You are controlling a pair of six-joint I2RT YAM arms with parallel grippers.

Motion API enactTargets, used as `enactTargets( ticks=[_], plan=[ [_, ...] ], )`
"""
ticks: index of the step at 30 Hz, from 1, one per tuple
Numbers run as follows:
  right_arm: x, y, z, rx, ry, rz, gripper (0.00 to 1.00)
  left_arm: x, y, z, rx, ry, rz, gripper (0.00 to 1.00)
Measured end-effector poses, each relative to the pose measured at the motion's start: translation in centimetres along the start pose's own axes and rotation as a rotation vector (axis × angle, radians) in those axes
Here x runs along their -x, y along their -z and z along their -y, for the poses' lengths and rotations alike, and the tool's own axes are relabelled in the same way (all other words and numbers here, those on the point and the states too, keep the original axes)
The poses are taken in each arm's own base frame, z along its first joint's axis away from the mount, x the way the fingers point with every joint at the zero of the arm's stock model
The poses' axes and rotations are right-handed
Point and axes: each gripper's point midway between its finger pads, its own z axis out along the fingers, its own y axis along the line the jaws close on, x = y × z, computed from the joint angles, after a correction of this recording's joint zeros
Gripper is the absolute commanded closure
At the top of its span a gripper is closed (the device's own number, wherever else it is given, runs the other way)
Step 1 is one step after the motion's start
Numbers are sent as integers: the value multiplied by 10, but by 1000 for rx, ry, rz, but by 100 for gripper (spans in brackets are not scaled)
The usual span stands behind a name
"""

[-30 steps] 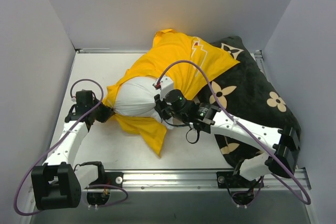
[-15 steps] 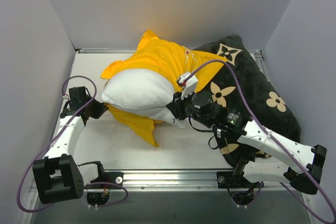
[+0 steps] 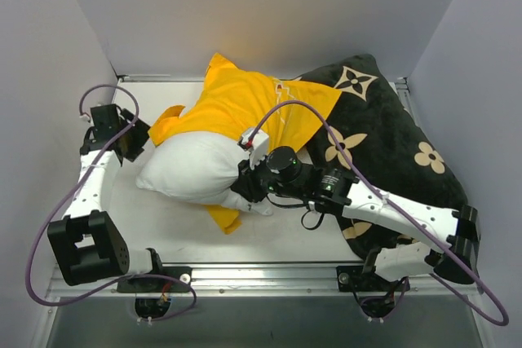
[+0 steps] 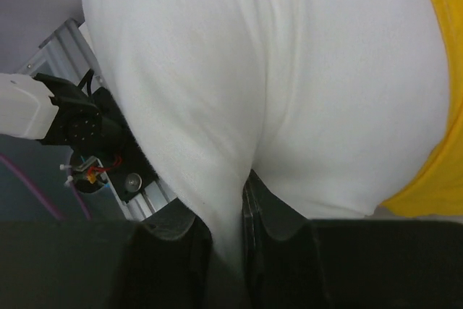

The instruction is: Remove the pillowcase from the pillow

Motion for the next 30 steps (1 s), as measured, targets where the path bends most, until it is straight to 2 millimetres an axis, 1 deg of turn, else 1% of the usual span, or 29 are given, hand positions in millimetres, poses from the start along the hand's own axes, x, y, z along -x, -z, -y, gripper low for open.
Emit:
enactTargets(
  ticks=[3,5,6,8,9,10,12,14,15,16,18,21,22,24,25,26,27,28,30],
  plan=[
    [-14,-19,-7,40,-28,-47,100,47,26,18,-8,-19,135,16],
    [-22,-30,-11,61,-47,-75,100,80,50,31,-25,-28,236,15],
    [-26,-34,-12,69,-59,-87,100,95,66,39,-34,-32,286,14],
    [-30,-45,-16,87,-89,-102,100,115,91,48,-51,-40,359,14],
    [-30,-51,-18,93,-105,-102,100,122,105,53,-60,-42,393,14],
    [-29,-58,-19,97,-119,-102,100,125,118,56,-69,-41,419,13],
    [-22,-73,-20,98,-148,-93,100,124,140,53,-66,-34,455,11],
    [-13,-92,-20,97,-182,-73,100,117,161,47,-59,-24,489,9],
    [-8,-101,-19,95,-202,-61,100,110,172,40,-57,-18,504,8],
    [-2,-110,-17,94,-220,-47,100,104,181,34,-53,-11,514,3],
    [10,-128,-14,93,-267,-16,100,90,192,21,-46,0,517,3],
    [32,-157,-13,109,-333,22,100,72,198,8,-44,7,497,3],
    [39,-168,-13,118,-347,29,95,68,198,6,-46,5,486,2],
    [54,-185,-16,138,-355,49,80,59,194,3,-49,-3,455,2],
    [59,-191,-16,146,-352,56,63,55,192,2,-49,-9,439,3],
    [60,-192,-17,151,-353,56,54,51,189,1,-51,-17,421,3],
    [60,-191,-18,158,-348,51,49,47,186,0,-53,-24,403,3],
    [62,-189,-19,167,-340,53,39,43,182,-2,-51,-31,385,3],
    [64,-184,-22,180,-324,57,32,34,173,-7,-45,-42,348,2]
  ],
)
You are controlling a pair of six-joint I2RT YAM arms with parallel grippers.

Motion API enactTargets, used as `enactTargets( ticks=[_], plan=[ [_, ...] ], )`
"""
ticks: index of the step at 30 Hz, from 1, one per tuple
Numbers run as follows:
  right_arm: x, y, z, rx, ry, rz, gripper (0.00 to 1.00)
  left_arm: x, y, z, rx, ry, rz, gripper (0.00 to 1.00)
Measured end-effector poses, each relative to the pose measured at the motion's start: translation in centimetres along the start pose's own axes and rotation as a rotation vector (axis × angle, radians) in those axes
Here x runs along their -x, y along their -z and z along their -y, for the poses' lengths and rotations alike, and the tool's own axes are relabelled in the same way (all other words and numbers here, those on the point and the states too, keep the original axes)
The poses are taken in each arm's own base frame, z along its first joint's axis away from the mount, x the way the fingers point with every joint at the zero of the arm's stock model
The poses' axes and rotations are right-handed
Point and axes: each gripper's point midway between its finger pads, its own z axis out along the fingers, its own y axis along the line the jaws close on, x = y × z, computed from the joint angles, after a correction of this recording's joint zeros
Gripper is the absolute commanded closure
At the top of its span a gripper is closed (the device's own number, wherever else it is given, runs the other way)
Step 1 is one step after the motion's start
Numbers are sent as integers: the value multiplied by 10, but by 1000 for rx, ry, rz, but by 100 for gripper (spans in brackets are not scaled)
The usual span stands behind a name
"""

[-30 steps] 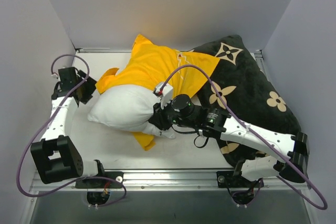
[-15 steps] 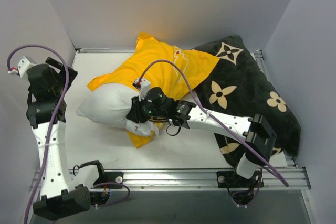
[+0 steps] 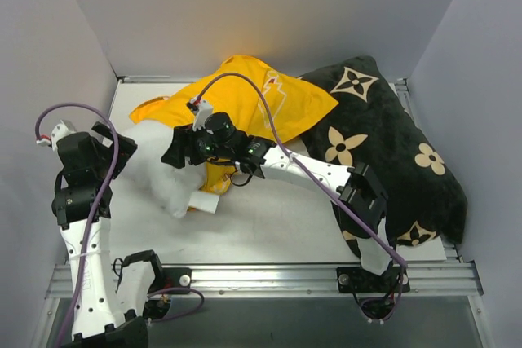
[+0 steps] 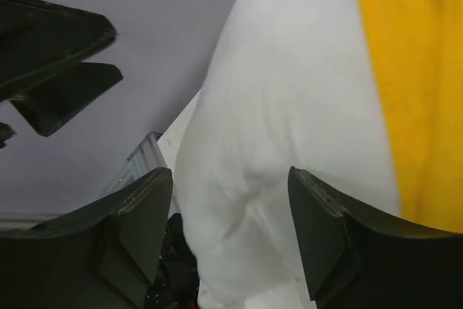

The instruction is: Remove the pillowcase from the pillow

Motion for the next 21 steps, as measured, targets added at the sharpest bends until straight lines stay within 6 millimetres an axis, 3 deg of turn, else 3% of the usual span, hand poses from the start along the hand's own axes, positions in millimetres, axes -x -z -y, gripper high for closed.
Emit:
enactTargets(
  ticks=[1,6,12,15,21],
  plan=[
    [1,4,-1,4,9,2,28,-8,-3,-5,7,-5,-23,2],
    [12,35,-8,-1,41,24,27,-34,-12,-17,26,-21,-103,3],
    [29,74,4,-125,87,95,28,-61,-7,-2,-30,-132,-162,2],
    [16,81,27,-207,105,86,28,-80,-4,11,-73,-234,-201,3],
    [-27,81,82,-339,99,-21,36,-126,-5,30,-101,-484,-270,3]
  ],
)
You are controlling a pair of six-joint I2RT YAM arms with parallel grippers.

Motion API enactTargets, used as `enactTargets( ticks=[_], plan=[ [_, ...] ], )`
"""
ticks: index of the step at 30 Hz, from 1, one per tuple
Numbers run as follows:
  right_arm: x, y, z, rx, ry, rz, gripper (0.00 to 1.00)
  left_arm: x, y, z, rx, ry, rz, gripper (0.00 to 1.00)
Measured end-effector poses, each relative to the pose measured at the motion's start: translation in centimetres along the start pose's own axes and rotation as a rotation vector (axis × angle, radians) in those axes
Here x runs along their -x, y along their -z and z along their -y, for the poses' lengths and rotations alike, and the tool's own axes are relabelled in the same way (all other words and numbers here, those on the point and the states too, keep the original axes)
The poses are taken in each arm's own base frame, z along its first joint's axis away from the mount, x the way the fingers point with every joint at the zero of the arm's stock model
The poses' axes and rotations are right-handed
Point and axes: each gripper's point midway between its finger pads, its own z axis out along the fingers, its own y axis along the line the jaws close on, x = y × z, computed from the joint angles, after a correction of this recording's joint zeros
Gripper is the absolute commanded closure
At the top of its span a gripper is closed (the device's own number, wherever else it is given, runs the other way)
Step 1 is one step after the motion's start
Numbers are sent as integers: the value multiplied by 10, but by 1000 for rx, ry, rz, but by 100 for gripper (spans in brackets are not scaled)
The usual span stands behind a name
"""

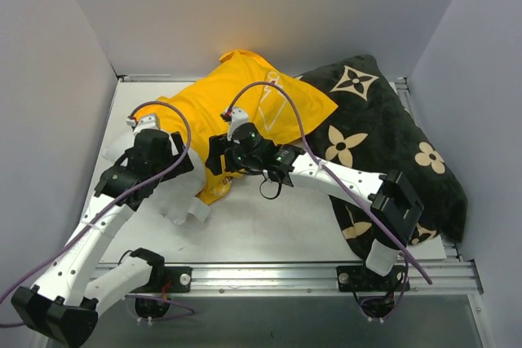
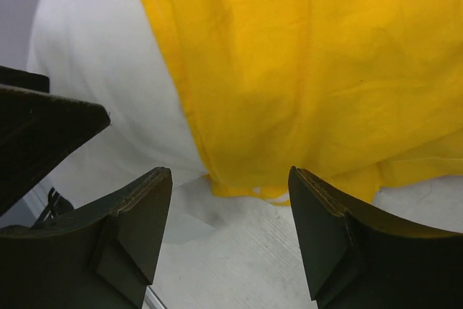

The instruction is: Remove the pillowcase from the pillow

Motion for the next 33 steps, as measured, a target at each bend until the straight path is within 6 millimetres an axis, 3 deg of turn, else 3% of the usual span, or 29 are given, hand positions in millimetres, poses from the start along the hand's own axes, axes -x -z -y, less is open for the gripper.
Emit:
enactTargets(
  ticks=[5,8,12,16,17,19,23,33],
  plan=[
    [-19,-20,15,-9,-5,-50,38,-10,-8,4,42,-117,-18,3],
    [-33,-34,20,-10,-7,-84,45,-15,-16,4,70,-160,-41,3],
    [-50,-47,26,-12,-14,-123,71,-23,-24,5,90,-205,-70,4],
    [-50,-49,26,-10,-24,-118,87,-25,-30,0,119,-216,-67,63],
    [-49,-49,26,-9,-26,-114,93,-25,-32,-1,125,-224,-66,86],
    [-48,-49,28,-16,-26,-111,99,-24,-35,0,129,-223,-66,100],
    [-45,-50,35,-40,-29,-100,100,-22,-36,0,135,-232,-69,100],
    [-22,-43,61,-131,-14,-42,100,8,-21,3,107,-238,-25,100]
  ],
)
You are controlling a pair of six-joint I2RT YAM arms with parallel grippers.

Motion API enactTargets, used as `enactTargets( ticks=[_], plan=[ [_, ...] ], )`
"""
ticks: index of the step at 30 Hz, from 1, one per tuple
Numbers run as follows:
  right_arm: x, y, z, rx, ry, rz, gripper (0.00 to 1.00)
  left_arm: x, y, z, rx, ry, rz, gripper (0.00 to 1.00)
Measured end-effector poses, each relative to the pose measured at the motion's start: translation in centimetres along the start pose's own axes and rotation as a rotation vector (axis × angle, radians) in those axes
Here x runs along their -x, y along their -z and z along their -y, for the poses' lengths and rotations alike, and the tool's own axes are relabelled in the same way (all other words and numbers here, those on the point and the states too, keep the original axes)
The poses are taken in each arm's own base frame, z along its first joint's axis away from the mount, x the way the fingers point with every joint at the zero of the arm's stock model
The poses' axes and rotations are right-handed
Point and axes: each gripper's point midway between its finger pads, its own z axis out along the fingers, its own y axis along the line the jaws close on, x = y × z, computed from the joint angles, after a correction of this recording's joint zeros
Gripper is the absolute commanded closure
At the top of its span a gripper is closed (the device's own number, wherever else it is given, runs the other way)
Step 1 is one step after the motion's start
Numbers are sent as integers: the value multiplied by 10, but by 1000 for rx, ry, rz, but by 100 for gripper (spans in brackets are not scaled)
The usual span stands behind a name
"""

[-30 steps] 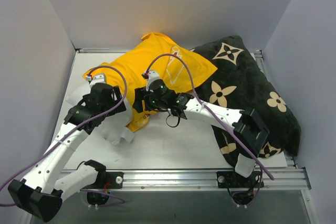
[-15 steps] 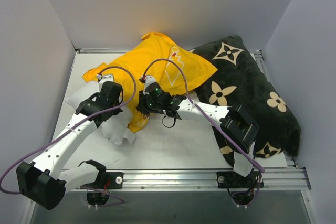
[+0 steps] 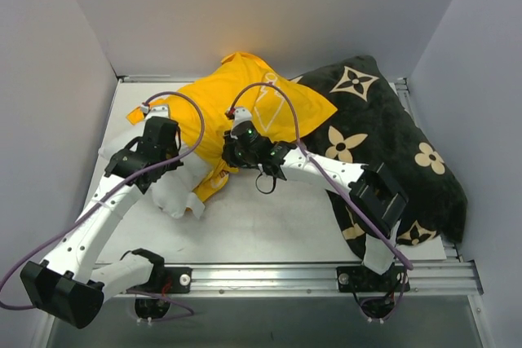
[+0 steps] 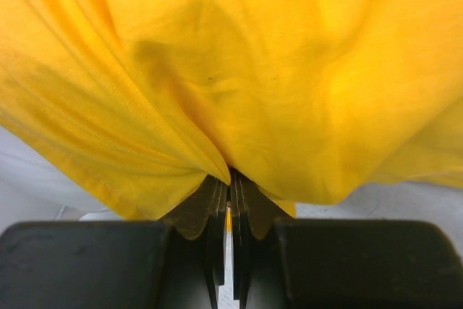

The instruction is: Remove the pillowcase from the pillow

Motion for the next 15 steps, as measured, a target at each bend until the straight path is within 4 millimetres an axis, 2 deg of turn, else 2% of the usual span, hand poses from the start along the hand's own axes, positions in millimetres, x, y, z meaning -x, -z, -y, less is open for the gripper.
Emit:
enactTargets(
  ticks=[4,11,15],
  plan=[
    [13,4,17,-62,-11,22,100,9,8,-7,-18,12,8,100],
    [52,21,80,-171,-121,96,100,29,23,-22,-67,80,29,100],
    [58,32,93,-192,-148,111,100,39,32,-16,-116,86,43,100]
  ],
)
